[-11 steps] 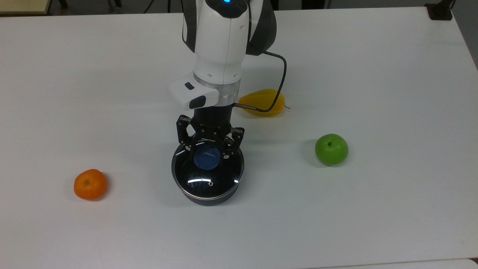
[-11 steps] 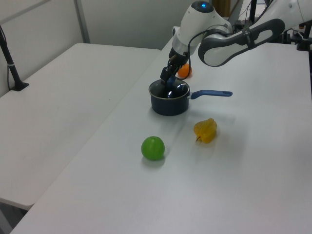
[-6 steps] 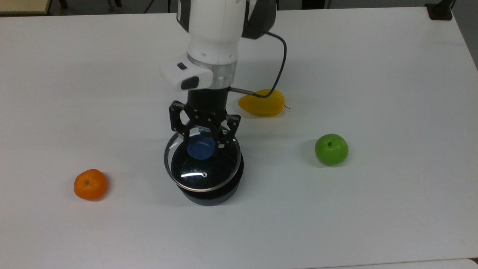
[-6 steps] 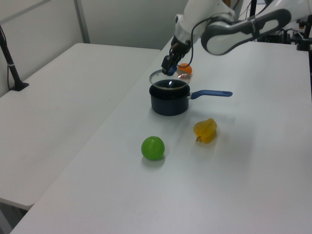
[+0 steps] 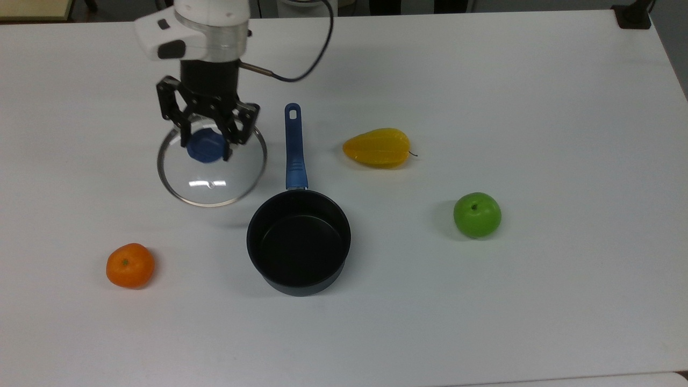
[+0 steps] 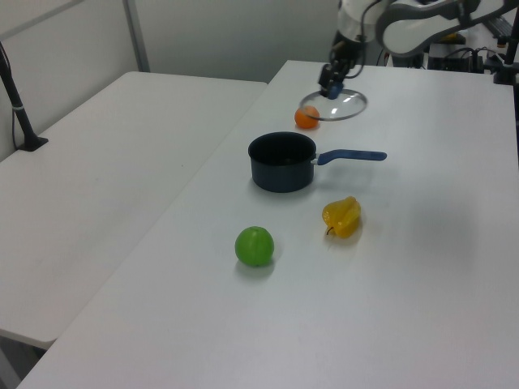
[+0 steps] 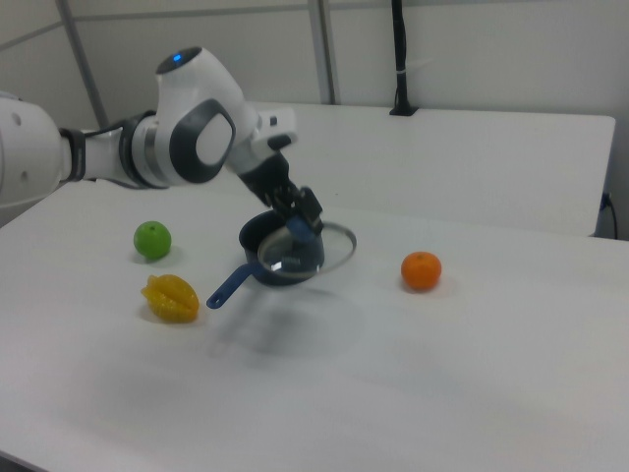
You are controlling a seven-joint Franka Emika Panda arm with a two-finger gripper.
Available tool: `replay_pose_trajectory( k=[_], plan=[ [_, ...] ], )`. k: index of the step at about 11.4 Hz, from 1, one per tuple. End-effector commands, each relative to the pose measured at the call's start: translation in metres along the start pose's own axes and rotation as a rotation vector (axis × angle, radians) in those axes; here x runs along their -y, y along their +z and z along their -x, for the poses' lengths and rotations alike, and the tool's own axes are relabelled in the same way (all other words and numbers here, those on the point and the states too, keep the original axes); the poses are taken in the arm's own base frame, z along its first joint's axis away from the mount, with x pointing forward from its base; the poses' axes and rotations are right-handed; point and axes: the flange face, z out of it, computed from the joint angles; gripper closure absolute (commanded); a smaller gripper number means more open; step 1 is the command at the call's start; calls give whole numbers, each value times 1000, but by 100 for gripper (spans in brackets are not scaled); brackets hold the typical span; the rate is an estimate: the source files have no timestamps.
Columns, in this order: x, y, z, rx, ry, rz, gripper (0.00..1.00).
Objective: Open lid
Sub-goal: 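Lift the glass lid off the saucepan and carry it beside the pan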
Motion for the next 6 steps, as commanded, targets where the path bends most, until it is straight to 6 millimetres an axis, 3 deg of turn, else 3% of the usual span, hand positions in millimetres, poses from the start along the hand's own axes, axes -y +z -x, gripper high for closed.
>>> replay_pose_trajectory(
  k=[1,3,6],
  plan=[
    [-47,21,53,92,-24,24,62],
    [-63,51,73,89,-17,20,62],
    [-56,85,95,44,-29,-9,61]
  ],
)
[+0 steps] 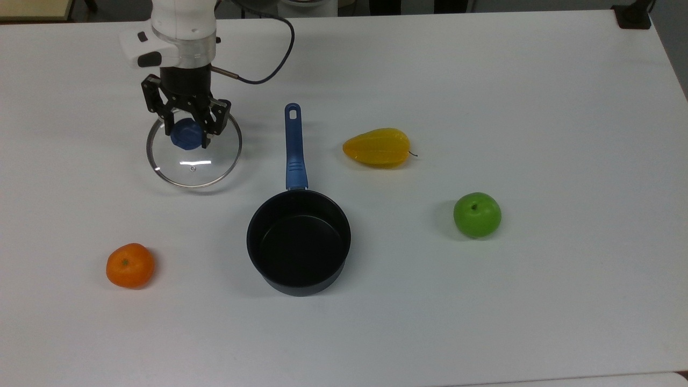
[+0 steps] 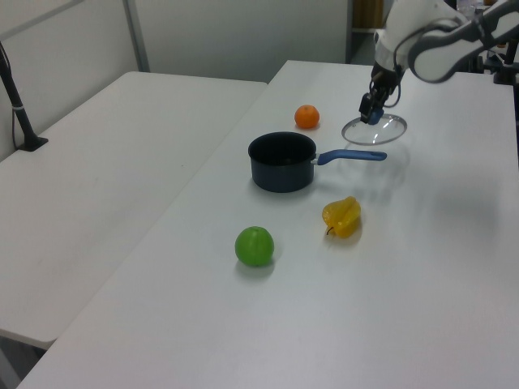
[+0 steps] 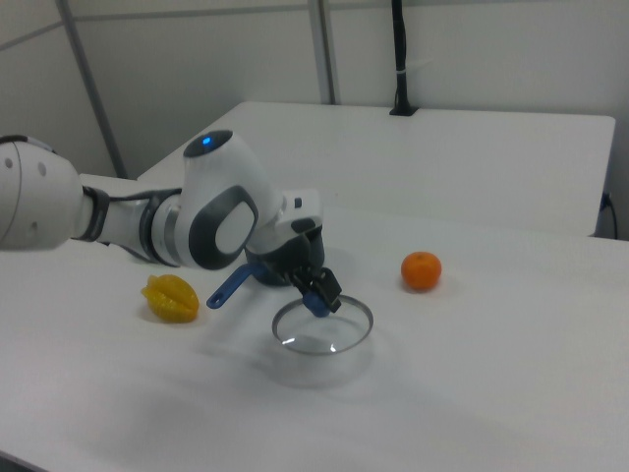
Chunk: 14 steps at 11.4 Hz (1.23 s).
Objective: Open lid
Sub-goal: 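Lower the glass lid onto the table beside the saucepan, then open the gripper and raise it away from the lid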
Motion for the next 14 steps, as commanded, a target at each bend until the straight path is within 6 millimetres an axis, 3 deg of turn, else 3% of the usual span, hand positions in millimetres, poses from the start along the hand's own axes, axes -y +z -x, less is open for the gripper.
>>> replay_pose_trajectory(
  k=[1,3,4,6,7,9,12,14],
  plan=[
    [13,22,19,-15,-42,-20,61],
    [19,48,24,-8,-44,-26,61],
    [21,57,25,-14,-40,-30,54],
    [21,53,23,-16,-39,-28,0],
    [20,46,20,-23,-37,-28,0],
    [15,9,-2,-23,-29,-10,0],
    [8,-65,-51,93,-18,52,0],
    [40,-113,-59,202,-81,27,0]
  ],
)
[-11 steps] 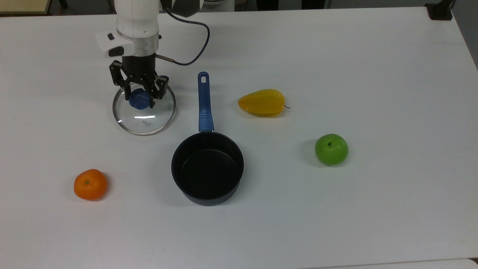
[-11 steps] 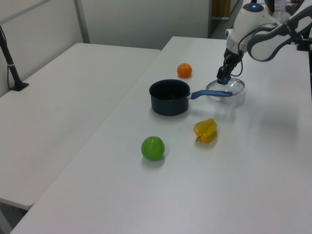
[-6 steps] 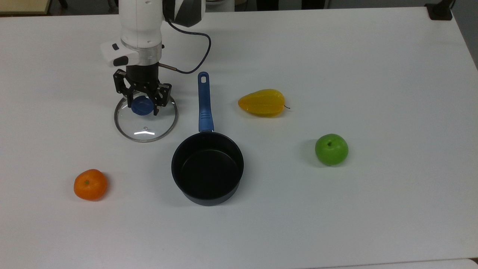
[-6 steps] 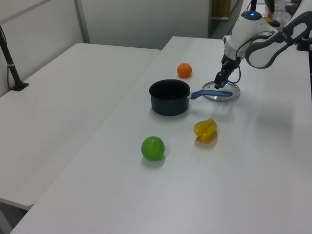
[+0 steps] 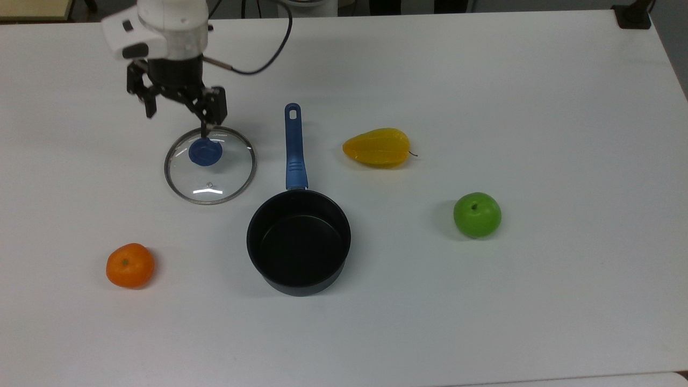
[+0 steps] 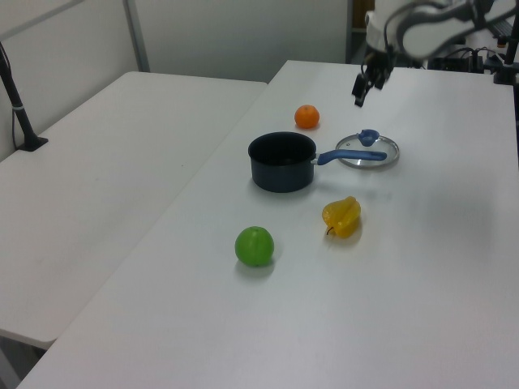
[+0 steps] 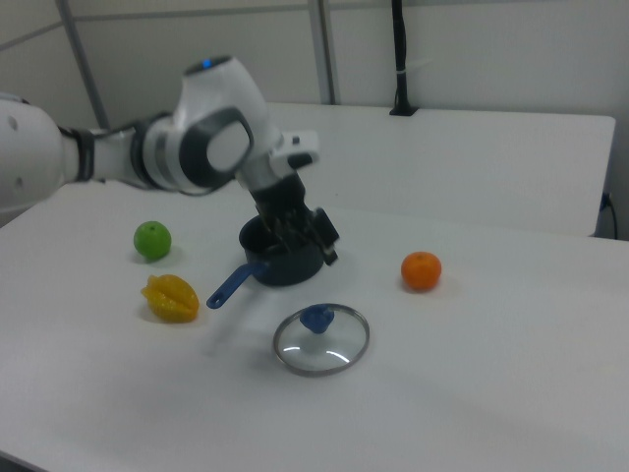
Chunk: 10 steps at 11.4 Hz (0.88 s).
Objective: Open lid
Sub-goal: 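Open the gripper and raise it away from the lid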
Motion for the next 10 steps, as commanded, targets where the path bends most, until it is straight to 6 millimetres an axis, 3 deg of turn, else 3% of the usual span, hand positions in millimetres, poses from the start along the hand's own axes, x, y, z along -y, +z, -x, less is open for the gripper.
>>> replay_pose_trajectory(
  k=[1,3,6,8,10],
  plan=[
    [47,-85,3,144,-121,-60,0],
    [78,-139,36,196,-204,-101,0],
    [82,-184,71,236,-273,-115,0],
    [76,-187,79,261,-272,-121,0],
    [72,-185,75,253,-262,-119,0]
  ],
)
